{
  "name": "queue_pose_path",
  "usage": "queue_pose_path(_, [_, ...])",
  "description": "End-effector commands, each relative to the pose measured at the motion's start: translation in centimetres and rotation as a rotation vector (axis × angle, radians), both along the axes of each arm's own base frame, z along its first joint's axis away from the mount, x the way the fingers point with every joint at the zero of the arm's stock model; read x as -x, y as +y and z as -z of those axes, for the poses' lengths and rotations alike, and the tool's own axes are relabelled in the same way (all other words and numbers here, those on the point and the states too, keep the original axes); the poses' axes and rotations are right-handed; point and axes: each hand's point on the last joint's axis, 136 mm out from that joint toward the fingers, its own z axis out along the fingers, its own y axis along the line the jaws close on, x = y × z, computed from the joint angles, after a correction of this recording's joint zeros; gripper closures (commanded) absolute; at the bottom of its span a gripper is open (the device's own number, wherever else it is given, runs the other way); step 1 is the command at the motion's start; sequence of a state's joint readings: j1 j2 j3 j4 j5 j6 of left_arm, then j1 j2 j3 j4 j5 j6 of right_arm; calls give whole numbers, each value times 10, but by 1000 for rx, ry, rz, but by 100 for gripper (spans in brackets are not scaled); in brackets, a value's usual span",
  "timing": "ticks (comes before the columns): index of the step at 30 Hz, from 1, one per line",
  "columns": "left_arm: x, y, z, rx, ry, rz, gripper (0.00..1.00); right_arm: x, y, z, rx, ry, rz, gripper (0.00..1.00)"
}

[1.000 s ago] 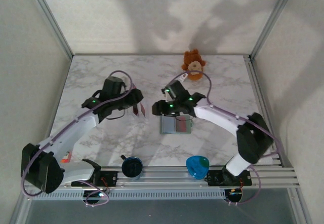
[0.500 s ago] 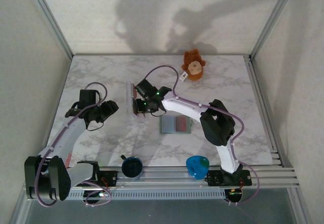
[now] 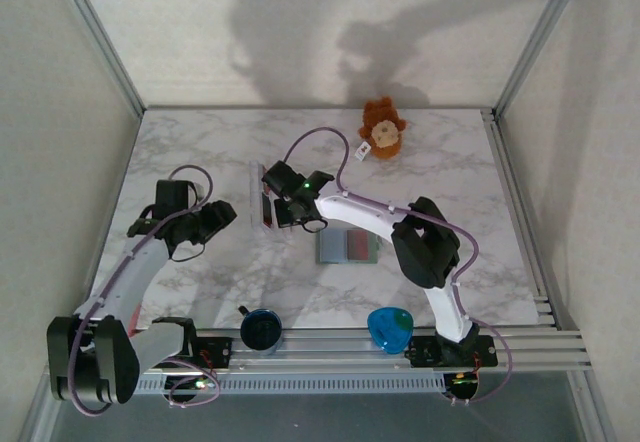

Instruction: Put the credit cards into the card holder

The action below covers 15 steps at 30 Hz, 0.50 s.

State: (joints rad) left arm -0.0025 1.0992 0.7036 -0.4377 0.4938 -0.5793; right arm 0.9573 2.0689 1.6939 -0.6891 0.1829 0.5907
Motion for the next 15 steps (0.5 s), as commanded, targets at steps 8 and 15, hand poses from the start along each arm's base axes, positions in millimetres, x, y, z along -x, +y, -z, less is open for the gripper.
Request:
queue_pose_path(8, [-8,-43,-86,231,-236,134,46,11,-29,-99,-71,-212,-54,100])
queue_pose_path(15, [3,-85,-123,273,-386,385,46,53,-48,-135,-293,-138,-343,100])
